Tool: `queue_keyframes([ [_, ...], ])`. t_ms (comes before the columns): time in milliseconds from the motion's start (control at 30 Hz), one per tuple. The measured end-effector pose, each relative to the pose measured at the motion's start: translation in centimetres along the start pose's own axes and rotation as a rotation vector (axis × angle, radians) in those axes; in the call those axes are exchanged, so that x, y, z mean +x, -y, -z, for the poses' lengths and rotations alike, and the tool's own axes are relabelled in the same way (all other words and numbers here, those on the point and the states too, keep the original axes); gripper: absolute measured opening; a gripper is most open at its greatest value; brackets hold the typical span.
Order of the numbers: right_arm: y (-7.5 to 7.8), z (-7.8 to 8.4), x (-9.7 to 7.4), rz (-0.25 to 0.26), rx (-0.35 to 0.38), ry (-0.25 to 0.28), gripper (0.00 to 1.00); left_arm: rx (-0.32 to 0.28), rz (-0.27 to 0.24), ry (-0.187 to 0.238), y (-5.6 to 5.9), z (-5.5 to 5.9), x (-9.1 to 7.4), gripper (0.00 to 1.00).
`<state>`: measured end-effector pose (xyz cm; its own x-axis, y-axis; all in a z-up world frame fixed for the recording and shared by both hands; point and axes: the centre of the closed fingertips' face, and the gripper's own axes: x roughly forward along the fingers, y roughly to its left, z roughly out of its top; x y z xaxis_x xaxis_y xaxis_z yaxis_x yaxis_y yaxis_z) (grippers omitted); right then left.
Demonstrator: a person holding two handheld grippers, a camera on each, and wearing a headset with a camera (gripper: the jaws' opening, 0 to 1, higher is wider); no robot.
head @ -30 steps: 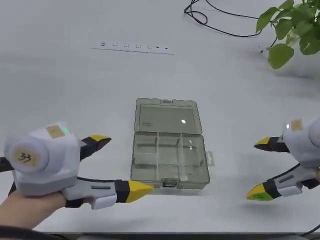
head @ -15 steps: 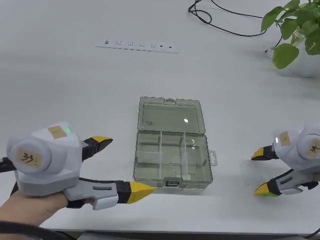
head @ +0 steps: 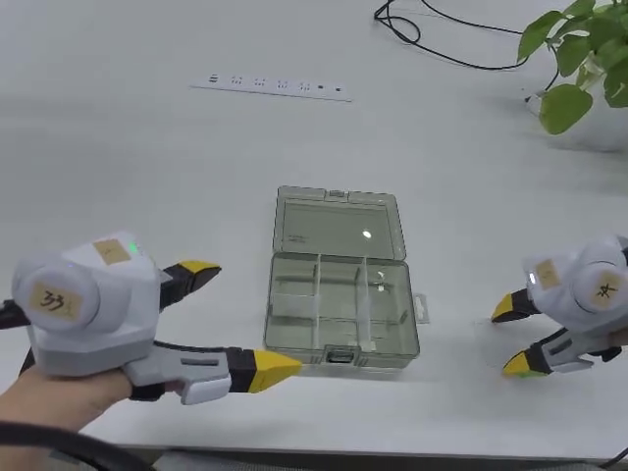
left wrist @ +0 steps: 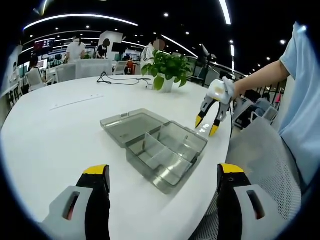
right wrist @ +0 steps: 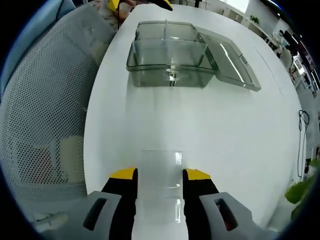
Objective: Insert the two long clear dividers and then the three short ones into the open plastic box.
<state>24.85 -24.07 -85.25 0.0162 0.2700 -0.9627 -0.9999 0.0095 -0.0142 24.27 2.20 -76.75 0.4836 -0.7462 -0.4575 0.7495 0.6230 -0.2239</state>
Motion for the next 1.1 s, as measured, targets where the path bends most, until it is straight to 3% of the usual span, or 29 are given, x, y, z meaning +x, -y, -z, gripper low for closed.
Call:
queue_keyframes([
  [333, 0.1, 0.3, 0.1, 0.012, -0.002, -0.033, 0.33, -0.015, 0.015, 0.007, 0.3, 0.0, 0.1, 0.90],
  [600, -0.1, -0.2, 0.0, 0.040, 0.021, -0.014, 0.32, -0.019, 0.025, 0.006, 0.6, 0.0, 0.3, 0.89],
  [733, 0.2, -1.4, -0.6, 0.078, 0.028, 0.031, 0.32, -0.033, 0.033, 0.011, 0.9, -0.1, 0.6, 0.88],
  [900, 0.9, -4.6, -2.1, 0.149, 0.023, 0.119, 0.32, -0.083, 0.051, 0.028, 1.6, -0.8, 1.1, 0.84],
  [1100, 1.1, -8.1, -3.3, 0.213, -0.006, 0.183, 0.32, -0.122, 0.073, 0.057, 2.3, -2.1, 2.2, 0.78],
])
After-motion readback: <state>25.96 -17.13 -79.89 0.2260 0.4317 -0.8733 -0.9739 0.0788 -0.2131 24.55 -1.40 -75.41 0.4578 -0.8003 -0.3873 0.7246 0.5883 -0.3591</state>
